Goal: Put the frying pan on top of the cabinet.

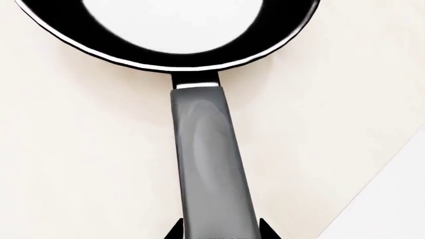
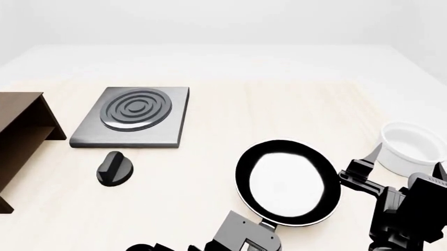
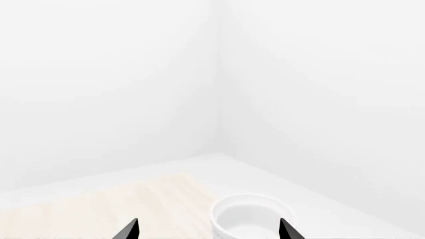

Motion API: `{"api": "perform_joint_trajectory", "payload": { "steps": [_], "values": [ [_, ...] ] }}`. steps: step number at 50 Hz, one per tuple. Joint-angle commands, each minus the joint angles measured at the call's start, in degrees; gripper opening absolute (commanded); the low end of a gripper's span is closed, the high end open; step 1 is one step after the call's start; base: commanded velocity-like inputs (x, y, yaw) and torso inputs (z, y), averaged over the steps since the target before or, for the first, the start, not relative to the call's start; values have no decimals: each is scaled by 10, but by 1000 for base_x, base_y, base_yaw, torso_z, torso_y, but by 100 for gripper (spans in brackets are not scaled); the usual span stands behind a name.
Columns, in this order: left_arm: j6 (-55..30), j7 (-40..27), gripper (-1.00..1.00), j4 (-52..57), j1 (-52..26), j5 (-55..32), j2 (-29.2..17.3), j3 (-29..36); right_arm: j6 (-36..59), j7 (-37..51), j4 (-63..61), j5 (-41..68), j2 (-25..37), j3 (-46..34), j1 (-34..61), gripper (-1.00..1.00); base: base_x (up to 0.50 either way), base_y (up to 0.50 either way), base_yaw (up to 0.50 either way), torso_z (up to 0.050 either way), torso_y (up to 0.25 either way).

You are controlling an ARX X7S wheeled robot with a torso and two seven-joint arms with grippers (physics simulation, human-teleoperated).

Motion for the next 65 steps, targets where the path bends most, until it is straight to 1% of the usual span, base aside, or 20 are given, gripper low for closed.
{"api": "perform_joint_trajectory", "payload": {
  "steps": [1,5,6,7,9,11,16,28,35,40,41,43,47,53,54,55,56,58,64,65],
  "values": [
    [21,-40,-100,25,-6,-53,-17,-20,-3,2,-1,5,2,1,-3,100,0,0,-3,0,0],
    [25,-76,-100,63,-20,-76,-32,-35,-5,2,-3,7,2,-1,-3,100,0,0,0,0,0],
    [24,-81,-100,85,-28,-62,-39,-38,-6,2,-2,7,2,-2,-4,100,0,0,0,0,0],
    [27,-103,-100,102,-39,-89,-49,-48,-9,2,1,7,2,-3,-4,100,0,0,0,0,0],
    [26,-108,-100,129,-50,-75,-58,-55,-7,2,0,8,2,-2,-3,100,0,0,0,0,0],
    [34,-123,-100,140,-59,-104,-70,-70,-9,2,0,9,2,-3,-4,100,0,0,0,0,0],
    [45,-139,-100,175,-83,-126,-89,-95,-12,3,4,9,2,-6,-5,100,0,0,0,0,0],
    [75,-135,-100,216,-134,-143,-132,-164,-11,6,1,13,6,-3,-5,100,0,0,0,0,1],
    [84,-135,-100,218,-159,-155,-164,-195,-12,8,2,15,7,-3,-5,100,0,0,0,0,3],
    [85,-157,-100,179,-217,-198,-207,-209,-7,9,-3,20,9,0,-4,100,0,0,0,0,2],
    [86,-157,-100,179,-218,-199,-208,-209,-7,9,-3,20,10,0,-4,100,0,0,0,0,0],
    [79,-159,-100,151,-243,-194,-231,-216,-9,8,-2,24,11,5,-4,100,0,0,0,0,0],
    [80,-155,-100,117,-263,-196,-253,-229,-13,8,4,27,10,7,-4,100,0,0,0,0,2],
    [83,-164,-100,66,-297,-224,-308,-256,-8,9,1,30,13,7,-3,100,0,0,0,0,2],
    [82,-168,-100,48,-305,-242,-323,-257,-11,10,2,29,13,8,-4,100,0,0,0,0,0],
    [82,-168,-100,48,-305,-242,-323,-257,-15,9,5,29,12,7,-5,100,0,0,0,0,10],
    [71,-173,-100,30,-320,-231,-341,-255,-18,9,8,28,12,6,-5,100,0,0,0,0,0],
    [62,-177,-100,4,-336,-231,-357,-250,-22,9,10,27,11,4,-8,100,0,0,0,0,0],
    [50,-195,-100,-70,-386,-255,-391,-240,-25,9,12,30,12,3,-10,100,0,-1,0,0,3],
    [34,-197,-100,-88,-410,-245,-399,-229,-23,9,11,31,12,3,-8,100,0,-3,0,0,0]
  ]
}}
